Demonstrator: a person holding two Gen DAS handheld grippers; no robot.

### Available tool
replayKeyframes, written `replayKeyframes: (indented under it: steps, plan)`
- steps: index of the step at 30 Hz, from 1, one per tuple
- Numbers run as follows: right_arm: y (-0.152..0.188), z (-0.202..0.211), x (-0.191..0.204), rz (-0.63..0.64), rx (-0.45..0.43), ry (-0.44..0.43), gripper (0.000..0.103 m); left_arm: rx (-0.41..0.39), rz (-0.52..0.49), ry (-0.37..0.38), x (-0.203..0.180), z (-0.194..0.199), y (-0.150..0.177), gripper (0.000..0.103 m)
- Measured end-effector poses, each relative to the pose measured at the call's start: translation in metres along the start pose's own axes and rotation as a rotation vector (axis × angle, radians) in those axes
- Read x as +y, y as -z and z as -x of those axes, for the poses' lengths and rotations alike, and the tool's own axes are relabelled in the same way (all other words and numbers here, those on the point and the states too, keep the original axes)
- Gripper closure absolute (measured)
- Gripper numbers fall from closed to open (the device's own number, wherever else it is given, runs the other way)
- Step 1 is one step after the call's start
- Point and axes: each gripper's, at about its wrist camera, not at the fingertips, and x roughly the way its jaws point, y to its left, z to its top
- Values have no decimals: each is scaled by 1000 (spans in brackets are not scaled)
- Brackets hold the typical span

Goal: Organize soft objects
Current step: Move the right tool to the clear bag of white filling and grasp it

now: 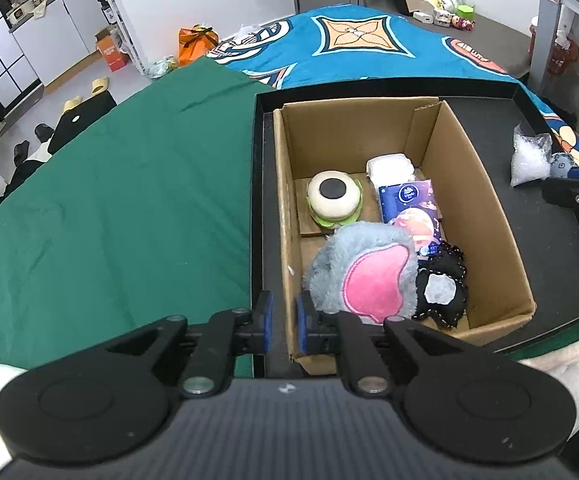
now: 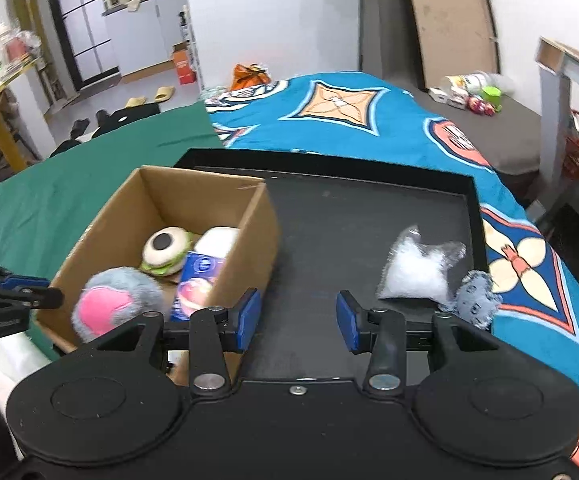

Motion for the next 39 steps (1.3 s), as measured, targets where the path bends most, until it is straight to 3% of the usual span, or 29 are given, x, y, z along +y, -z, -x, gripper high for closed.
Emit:
replayKeyframes:
  steps: [7,10,12,19,22,30,37,39]
  plan:
    - [5,-11,-25,-44,0,17,60,10,-21,-32,-6,0,-6,81]
    - [5,-14,-32,-49,0,21,60,12,-28,-42,-9,-1,-8,67]
    - [3,-18,-37,-61,4,24,60,13,-38,-53,-12,-2,-10,64]
    - [-2,-31,-48,-62,11,30,59,20,-36,-96,-15,-4,-20,60]
    - [-5,-36,-53,-71,15,37,56,20,-35,-115,-16,-5,-26,57]
    - [-7,-52,-68,-107,-6,67,35,21,-52,-172,-24,-14,-42,39]
    - [2,-69,-87,-163,-19,88,34,49,-65,-199,-33,-26,-50,25]
    - [5,-74,-91,-170,-21,105,27,55,-75,-211,-37,-29,-52,24]
